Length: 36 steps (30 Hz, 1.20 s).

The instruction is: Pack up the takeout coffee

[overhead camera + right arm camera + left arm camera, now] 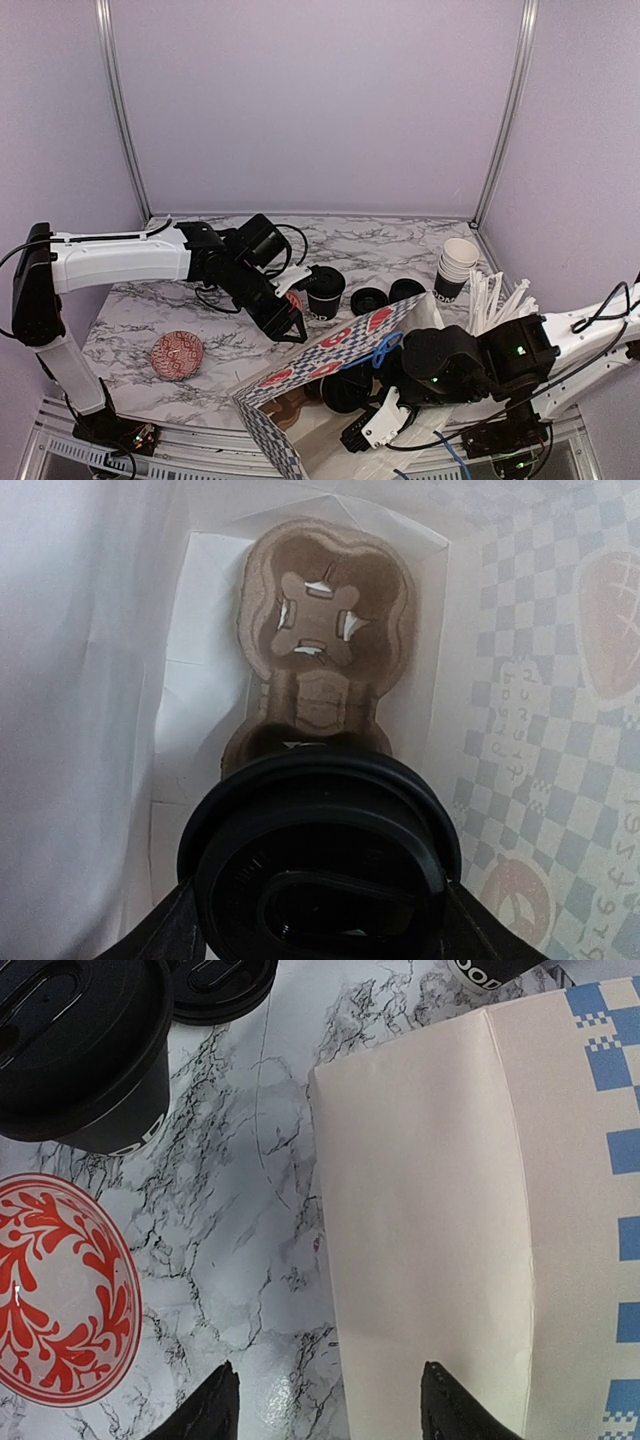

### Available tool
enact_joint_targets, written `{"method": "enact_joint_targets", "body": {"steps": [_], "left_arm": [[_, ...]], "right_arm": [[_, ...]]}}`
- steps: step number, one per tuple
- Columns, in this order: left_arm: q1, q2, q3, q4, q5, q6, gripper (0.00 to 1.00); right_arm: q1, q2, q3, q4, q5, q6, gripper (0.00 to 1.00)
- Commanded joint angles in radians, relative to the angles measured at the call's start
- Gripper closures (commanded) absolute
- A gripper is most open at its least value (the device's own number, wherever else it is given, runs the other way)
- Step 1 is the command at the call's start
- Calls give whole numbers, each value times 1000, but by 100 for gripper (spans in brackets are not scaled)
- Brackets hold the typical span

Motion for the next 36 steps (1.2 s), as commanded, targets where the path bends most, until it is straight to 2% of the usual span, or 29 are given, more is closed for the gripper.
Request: {"method": "enact_joint_targets", "body": {"steps": [1,15,19,28,36], "left_arm": [[-2,10,23,-21,18,-2,37],[-4,-12,-12,-2,19,5,38],[1,-32,-23,-2,-52,18,36],[114,-238,-109,-34,-219,22,33],[182,-334,-165,-35,-258,58,32]], "right_arm": [[-7,8,26,37,0,9,55],[-26,112,85,21,2,29,53],[-40,161,149,-35,-12,56,53],[-88,331,369,-335,-145,139,54],[-130,468,577,-578,-260,194,56]]}}
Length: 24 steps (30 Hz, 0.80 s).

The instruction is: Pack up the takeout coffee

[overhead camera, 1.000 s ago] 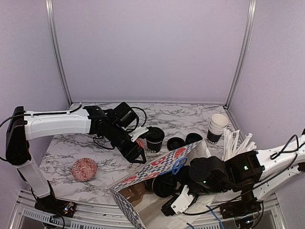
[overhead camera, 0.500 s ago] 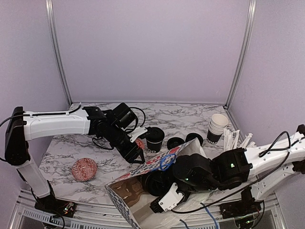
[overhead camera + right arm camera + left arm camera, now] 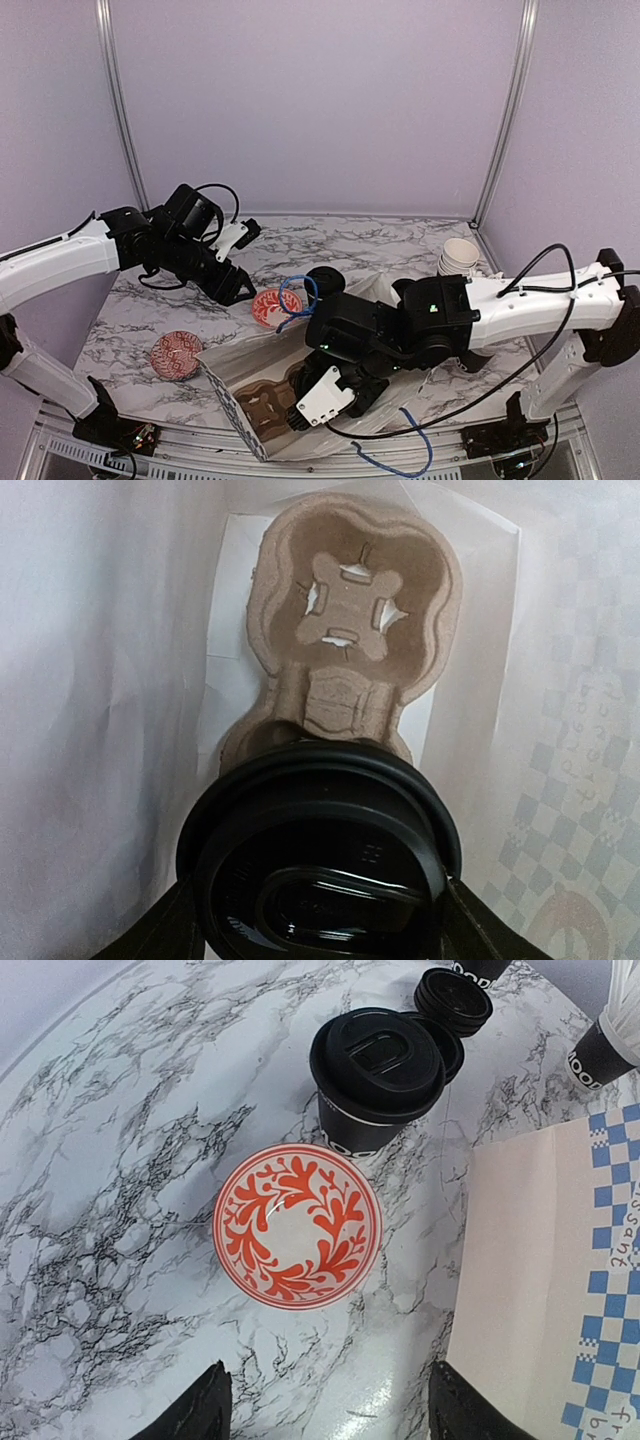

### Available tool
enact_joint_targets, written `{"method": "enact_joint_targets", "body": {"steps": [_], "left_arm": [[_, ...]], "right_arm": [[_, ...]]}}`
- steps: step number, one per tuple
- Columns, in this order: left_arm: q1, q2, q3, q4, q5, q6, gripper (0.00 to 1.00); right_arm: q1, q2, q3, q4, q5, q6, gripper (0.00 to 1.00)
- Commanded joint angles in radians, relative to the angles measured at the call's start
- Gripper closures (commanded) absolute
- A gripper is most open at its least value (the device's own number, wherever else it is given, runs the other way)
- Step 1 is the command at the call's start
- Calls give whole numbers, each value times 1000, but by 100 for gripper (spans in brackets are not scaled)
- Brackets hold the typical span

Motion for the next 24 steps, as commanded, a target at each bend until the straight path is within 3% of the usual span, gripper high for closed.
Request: {"method": "enact_joint_targets", "body": {"steps": [1,7,12,24], "left_arm": [[16,-26,-31,-28,-32,22,32],[20,-24,-32,-27,-36,18,32],[25,-28,-19,-31,-49,19,32],[32,-67,28,-59,-35,-1,31]], "right_arm": [[-43,68,127,-217,-125,66,56],[-188,217,281,-391,-297,99,57],[-265,293,304,-405,-332,110,58],[-285,242,95,-207,-288,144,59]]}}
